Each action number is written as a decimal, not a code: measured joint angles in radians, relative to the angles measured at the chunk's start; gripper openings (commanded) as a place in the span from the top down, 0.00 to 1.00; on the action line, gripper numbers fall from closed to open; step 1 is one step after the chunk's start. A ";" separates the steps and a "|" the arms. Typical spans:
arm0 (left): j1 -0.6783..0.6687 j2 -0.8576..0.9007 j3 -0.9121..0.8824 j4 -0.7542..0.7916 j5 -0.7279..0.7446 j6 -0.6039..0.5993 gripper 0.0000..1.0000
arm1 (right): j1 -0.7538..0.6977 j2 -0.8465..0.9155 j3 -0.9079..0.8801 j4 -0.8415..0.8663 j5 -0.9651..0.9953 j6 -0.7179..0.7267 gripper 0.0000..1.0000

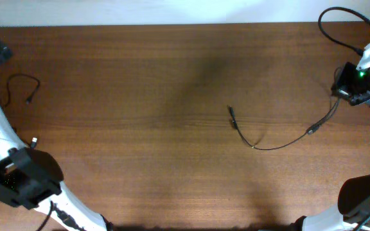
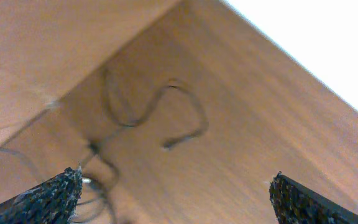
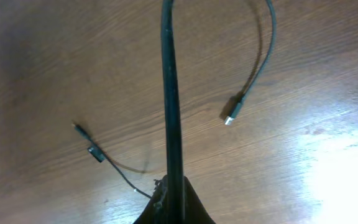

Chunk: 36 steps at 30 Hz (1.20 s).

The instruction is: Untangle cables

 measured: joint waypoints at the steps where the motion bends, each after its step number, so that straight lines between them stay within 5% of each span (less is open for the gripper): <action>1: -0.034 -0.020 0.000 -0.007 0.033 0.000 0.00 | 0.006 0.000 0.000 0.000 -0.020 0.000 0.96; 4: -0.187 -0.062 0.000 -0.015 0.195 0.000 0.01 | 0.086 0.000 -0.023 0.019 -0.063 0.000 0.96; 8: -0.254 -0.059 0.000 0.007 0.234 0.000 0.00 | 0.272 0.002 -0.153 0.105 -0.082 0.004 0.91; 10: -0.266 -0.059 0.000 0.007 0.244 0.000 0.00 | 0.375 0.005 -0.256 0.165 -0.091 0.034 0.69; 13: -0.263 -0.059 0.000 0.006 0.246 0.000 0.00 | 0.453 0.009 -0.325 0.180 -0.095 0.062 0.53; 17: -0.281 -0.059 0.000 -0.002 0.268 0.000 0.00 | 0.459 0.009 -0.303 0.151 -0.139 0.056 0.12; 19: -0.314 -0.058 0.000 -0.002 0.272 0.000 0.00 | 0.452 0.009 -0.214 0.126 -0.156 0.053 0.01; 25: -0.570 0.060 0.000 -0.003 0.324 0.009 0.00 | 0.282 0.007 0.020 0.072 -0.126 0.049 0.01; 29: -0.737 0.211 0.000 0.011 0.491 0.031 0.00 | 0.065 0.007 0.015 0.063 -0.041 0.049 0.01; 36: -0.991 0.431 0.000 0.132 0.789 -0.018 0.01 | -0.013 0.007 -0.114 0.087 -0.013 0.048 0.01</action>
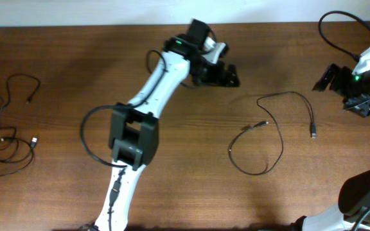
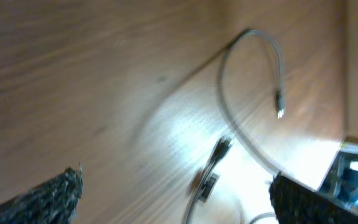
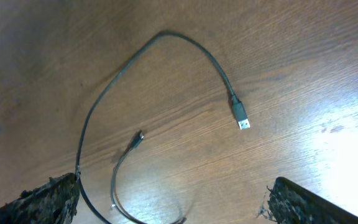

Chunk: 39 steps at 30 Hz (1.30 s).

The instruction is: Untangle cables

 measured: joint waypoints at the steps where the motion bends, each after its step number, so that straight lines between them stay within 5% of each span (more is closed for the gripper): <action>1: -0.024 0.015 0.000 0.028 0.015 -0.040 0.01 | 0.000 0.000 -0.014 0.008 0.000 0.001 0.01; 7: -0.138 0.056 -0.001 0.218 0.057 -0.233 0.00 | 0.000 0.000 -0.034 0.011 0.003 0.000 0.01; 14: -0.221 0.056 0.000 0.115 0.078 -0.285 0.06 | 0.000 0.000 -0.034 0.010 0.002 0.000 0.01; 16: -0.216 0.058 0.000 0.064 0.073 -0.288 0.24 | 0.000 0.000 -0.034 0.008 0.002 0.000 0.01; 20: -0.212 0.058 0.000 0.063 0.087 -0.291 1.00 | 0.000 0.000 -0.034 0.007 0.003 0.000 0.01; 30: -0.077 0.040 0.000 -0.024 -0.180 -0.118 1.00 | 0.000 0.000 -0.034 0.003 0.002 0.000 0.01; 39: 0.055 -0.431 0.011 -0.140 -0.727 0.031 1.00 | 0.000 0.000 -0.034 0.003 0.003 0.000 0.01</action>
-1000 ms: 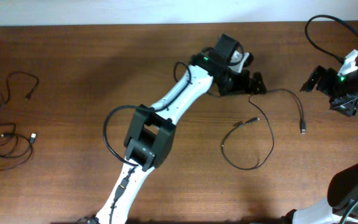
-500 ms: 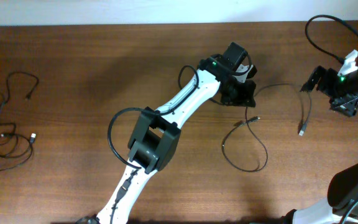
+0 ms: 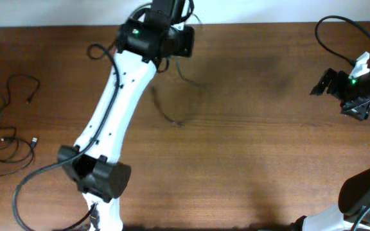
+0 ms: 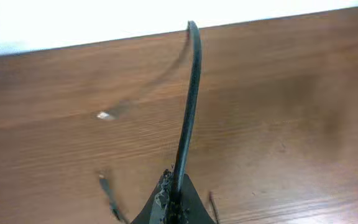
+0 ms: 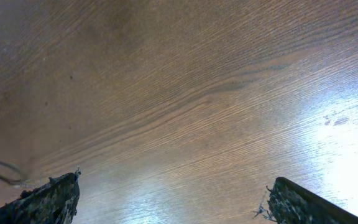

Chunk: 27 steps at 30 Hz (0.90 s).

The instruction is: Untangle cables

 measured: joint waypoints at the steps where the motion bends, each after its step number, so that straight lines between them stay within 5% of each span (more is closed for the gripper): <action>1: 0.000 -0.002 0.000 -0.012 -0.027 0.004 1.00 | 0.000 0.000 0.000 -0.004 0.000 0.000 0.01; 6: 0.000 0.027 -0.072 -0.033 -0.055 0.008 1.00 | 0.000 0.000 0.000 -0.016 0.000 0.001 0.01; 14: 0.006 -0.061 -0.071 0.262 0.079 0.011 1.00 | 0.000 0.000 0.000 -0.018 0.000 0.000 0.01; 18: 0.100 -0.093 -0.068 0.516 0.037 0.040 1.00 | 0.000 0.000 -0.002 -0.019 0.000 0.000 0.01; 25: 0.483 -0.054 -0.060 1.166 -0.044 0.147 1.00 | 0.000 0.000 -0.005 -0.023 0.000 0.000 0.01; 27: 0.588 0.012 -0.052 1.120 -0.070 0.184 0.64 | 0.000 0.000 -0.005 -0.036 0.000 0.000 0.01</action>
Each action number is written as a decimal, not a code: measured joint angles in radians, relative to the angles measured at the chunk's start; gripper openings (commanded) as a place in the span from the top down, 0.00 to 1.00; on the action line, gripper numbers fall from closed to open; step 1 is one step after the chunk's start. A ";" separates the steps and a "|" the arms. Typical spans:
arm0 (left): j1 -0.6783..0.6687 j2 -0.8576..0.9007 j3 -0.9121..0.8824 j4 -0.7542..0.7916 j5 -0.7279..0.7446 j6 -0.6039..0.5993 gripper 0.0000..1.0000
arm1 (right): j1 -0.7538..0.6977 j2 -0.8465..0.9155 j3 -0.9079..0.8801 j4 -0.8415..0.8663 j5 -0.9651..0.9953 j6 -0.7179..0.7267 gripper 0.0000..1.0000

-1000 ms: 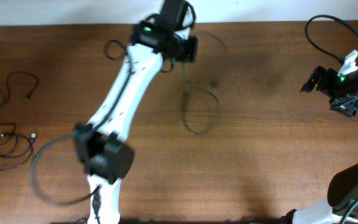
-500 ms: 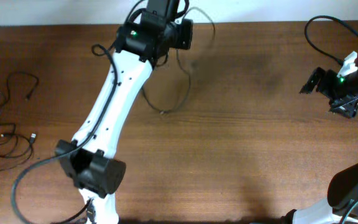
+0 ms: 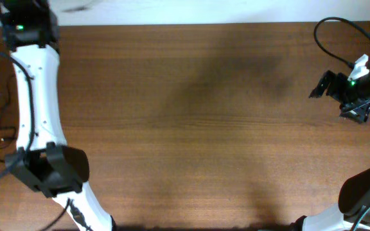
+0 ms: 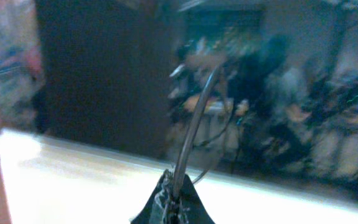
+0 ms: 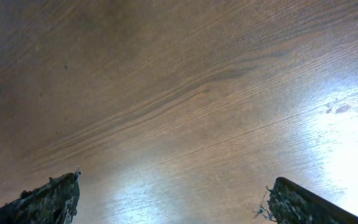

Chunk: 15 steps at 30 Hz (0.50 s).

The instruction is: Untangle cables

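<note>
My left gripper (image 4: pixel 176 200) is shut on a thin dark cable (image 4: pixel 194 124) that rises from the closed jaws; behind it is only a blurred room and a pale surface. Overhead, the left arm (image 3: pixel 34 83) stretches to the table's far-left back corner. The held cable cannot be made out in the overhead view. Other dark cables (image 3: pixel 0 141) lie loose at the left edge. My right gripper (image 5: pixel 174 200) is open over bare wood at the right side (image 3: pixel 329 86), with nothing between its fingers.
The brown wooden table (image 3: pixel 198 128) fills the overhead view. A black lead (image 3: pixel 331 29) loops above the right arm's wrist at the back right. The left arm's base (image 3: pixel 50 170) stands at the front left.
My left gripper, still shut on the cable, has gone from the back of the table left of centre to the far-left back corner. No cable now shows in the table's middle. The right gripper stays open.
First my right gripper was shut on the cable at the right and the left was open over the left pile. Then the right was open, the cable lay mid-table, and the left reached there. Then the left held it at the back, now at the left corner.
</note>
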 measured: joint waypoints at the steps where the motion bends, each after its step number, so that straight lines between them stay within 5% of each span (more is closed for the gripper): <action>1: 0.027 0.030 0.006 -0.080 -0.008 0.006 0.34 | 0.000 0.000 0.000 -0.005 0.000 0.000 0.01; 2: 0.054 0.067 0.006 -0.186 -0.016 0.014 0.01 | 0.000 0.000 0.000 -0.006 0.000 0.000 0.01; 7: 0.151 0.243 -0.017 -0.462 -0.041 0.022 0.01 | 0.000 0.000 0.000 -0.006 0.000 0.000 0.01; 15: 0.154 0.254 0.010 -0.790 0.042 0.010 0.01 | 0.000 0.000 0.000 -0.013 0.000 0.000 0.01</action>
